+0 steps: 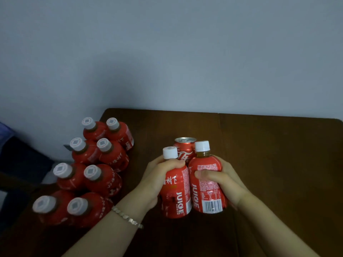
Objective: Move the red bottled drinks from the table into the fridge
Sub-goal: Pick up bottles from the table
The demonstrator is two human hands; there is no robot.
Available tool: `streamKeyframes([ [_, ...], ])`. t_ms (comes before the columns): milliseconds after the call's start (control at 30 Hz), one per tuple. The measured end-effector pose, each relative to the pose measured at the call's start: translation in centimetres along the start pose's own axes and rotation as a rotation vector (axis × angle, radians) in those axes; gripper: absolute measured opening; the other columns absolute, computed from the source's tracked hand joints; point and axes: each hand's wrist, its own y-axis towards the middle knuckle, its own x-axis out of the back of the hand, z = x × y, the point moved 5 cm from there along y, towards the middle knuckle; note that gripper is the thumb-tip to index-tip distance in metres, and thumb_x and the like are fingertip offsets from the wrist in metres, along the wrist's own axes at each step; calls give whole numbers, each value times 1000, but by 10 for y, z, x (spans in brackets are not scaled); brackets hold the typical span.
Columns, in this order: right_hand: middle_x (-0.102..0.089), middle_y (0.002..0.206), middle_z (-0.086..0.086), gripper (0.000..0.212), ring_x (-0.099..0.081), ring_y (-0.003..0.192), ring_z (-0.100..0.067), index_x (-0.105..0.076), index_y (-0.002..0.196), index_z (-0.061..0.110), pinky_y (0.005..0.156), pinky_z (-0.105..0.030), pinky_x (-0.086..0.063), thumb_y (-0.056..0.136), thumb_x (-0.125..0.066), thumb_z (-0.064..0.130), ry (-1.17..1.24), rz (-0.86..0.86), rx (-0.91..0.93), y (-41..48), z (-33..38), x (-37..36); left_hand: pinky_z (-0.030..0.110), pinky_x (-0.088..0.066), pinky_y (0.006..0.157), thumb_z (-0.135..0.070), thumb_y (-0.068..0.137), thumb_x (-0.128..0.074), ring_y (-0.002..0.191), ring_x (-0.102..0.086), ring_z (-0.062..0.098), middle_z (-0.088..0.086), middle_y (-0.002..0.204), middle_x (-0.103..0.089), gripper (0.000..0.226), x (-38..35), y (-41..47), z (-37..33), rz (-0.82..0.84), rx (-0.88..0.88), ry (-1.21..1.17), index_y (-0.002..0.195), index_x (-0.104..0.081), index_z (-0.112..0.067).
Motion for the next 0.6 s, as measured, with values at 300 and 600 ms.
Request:
streamKeyframes([
  [300,-70,100,-3,80,-71,87,-18,-54,113,21,65,-23,-56,38,-78,39,-64,-156,117,-155,49,-15,47,-51,90,-23,76,-71,93,-68,28,9,100,-71,37,-47,-135,-25,130,-97,113,112,-61,-19],
  [600,-67,101,-2,80,-70,88,-17,-51,113,24,69,-26,-57,39,-76,44,-21,-600,294,-349,52,-28,36,-52,79,-26,80,-68,91,-67,21,2,100,-69,36,-127,-267,-29,517,-262,341,114,-56,-25],
])
